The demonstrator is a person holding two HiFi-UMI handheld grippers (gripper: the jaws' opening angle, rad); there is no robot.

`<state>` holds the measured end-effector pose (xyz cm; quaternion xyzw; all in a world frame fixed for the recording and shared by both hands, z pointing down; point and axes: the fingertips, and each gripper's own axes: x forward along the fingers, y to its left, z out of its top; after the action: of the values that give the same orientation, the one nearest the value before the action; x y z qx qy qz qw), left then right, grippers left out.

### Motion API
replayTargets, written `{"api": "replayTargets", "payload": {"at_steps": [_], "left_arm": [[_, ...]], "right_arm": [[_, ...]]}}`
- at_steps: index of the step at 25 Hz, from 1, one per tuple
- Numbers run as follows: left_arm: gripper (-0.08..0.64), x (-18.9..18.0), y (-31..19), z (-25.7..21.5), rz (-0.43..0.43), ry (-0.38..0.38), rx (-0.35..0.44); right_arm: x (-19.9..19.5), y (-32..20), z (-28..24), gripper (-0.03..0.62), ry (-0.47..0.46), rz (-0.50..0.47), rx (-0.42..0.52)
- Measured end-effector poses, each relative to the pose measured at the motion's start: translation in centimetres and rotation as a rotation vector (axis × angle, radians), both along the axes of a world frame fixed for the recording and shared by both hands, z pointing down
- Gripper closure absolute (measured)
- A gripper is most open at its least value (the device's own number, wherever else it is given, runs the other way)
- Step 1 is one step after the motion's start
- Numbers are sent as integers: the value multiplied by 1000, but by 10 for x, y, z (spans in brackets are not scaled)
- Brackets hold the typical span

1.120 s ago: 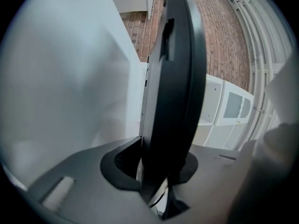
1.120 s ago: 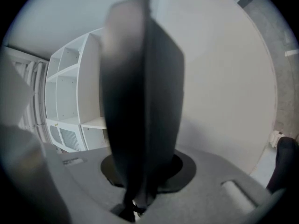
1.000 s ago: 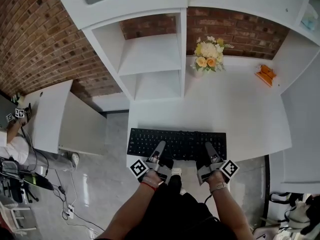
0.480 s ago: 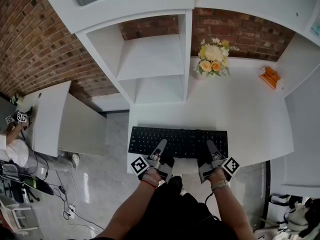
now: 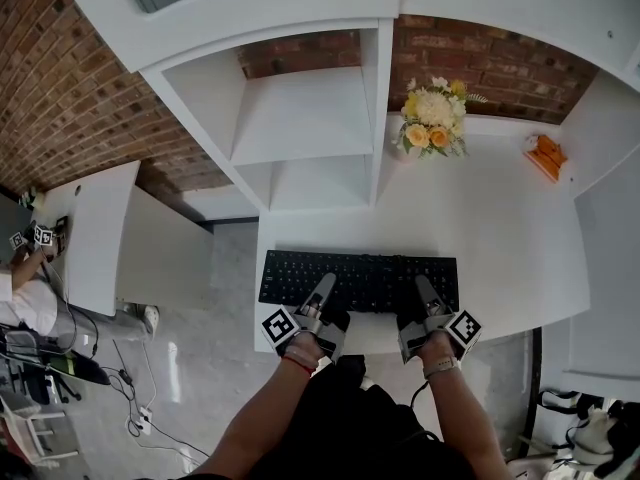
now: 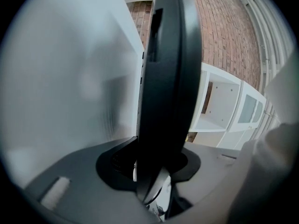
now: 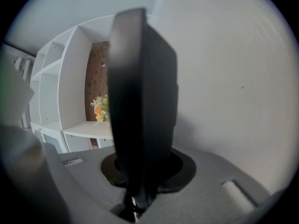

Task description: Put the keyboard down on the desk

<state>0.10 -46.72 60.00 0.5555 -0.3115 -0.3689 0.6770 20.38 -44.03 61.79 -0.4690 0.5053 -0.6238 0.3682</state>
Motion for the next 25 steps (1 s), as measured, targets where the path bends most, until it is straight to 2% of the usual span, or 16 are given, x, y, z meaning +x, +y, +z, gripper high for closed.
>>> {"api": "replayTargets", "payload": {"at_steps": [15,21,25], "left_arm": [[368,11,-19,0,20,-3,-1],[297,15,-20,-2,61,-36,0],[290,17,-18,-3,77,-34,2]], "right_arm": [[11,-9,9,528,-9,47,-54],[12,-11,13,528,-3,48,-95],[14,-12,14,528,-3,59,-117]]}}
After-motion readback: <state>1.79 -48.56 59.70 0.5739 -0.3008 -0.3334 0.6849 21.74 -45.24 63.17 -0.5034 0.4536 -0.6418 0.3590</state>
